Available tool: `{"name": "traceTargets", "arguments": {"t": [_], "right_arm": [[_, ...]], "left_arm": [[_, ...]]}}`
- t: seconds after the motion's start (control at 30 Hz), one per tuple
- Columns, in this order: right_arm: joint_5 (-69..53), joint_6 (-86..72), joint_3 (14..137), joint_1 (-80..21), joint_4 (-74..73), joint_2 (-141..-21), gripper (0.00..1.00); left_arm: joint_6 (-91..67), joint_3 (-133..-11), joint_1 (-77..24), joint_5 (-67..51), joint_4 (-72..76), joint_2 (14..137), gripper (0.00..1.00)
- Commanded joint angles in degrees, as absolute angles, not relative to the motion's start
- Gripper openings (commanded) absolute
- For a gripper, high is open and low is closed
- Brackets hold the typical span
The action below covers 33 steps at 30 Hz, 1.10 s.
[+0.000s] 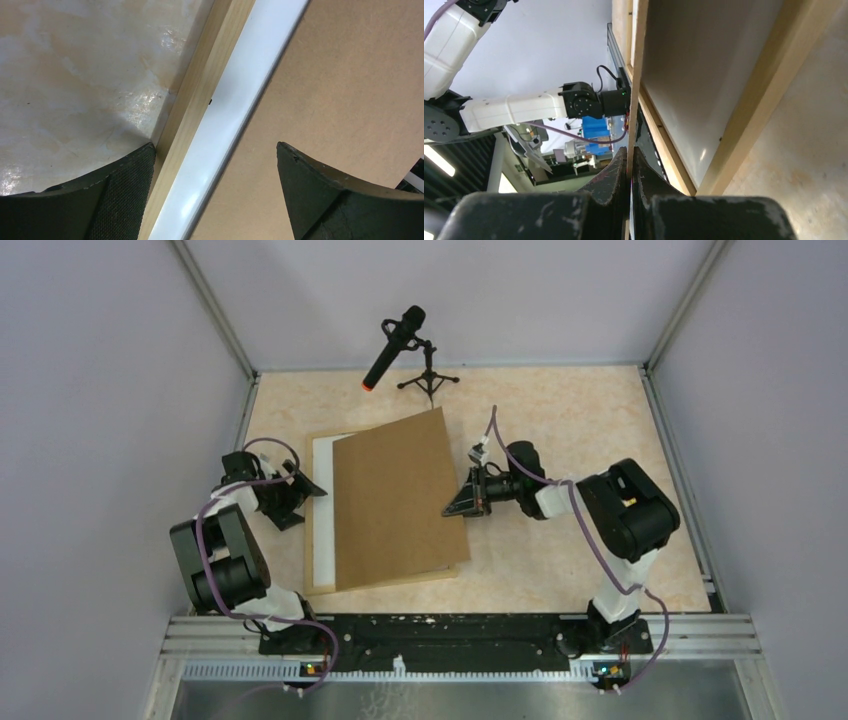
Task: Put the photo into the frame
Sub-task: Place the photo frame item in the photo frame.
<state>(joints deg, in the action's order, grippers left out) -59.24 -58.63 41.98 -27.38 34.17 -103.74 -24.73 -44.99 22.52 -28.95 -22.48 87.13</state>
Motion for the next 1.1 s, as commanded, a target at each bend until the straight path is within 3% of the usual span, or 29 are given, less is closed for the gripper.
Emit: {"name": "traceTargets", "arguments": {"t": [0.0,0.73,1.07], "right_arm": [[-61.08,-56.75,47.83,-29.59,42.19,-106.31,0.00],[-61.08,-56.75,55.70,-34.01,38.99,-114.03,0.00],[-61.08,-56.75,51.02,-33.47,39.07,-111.19,0.00]], "left_arm": [[-23.55,-43.07,22.04,-29.47,-24.08,87.97,0.95],[-22.85,-42.73,22.01,-30.40,-23.38,88.29,0.96],[-23.20,-42.54,22.02,-30.30,-23.46,87.74,0.96]]}}
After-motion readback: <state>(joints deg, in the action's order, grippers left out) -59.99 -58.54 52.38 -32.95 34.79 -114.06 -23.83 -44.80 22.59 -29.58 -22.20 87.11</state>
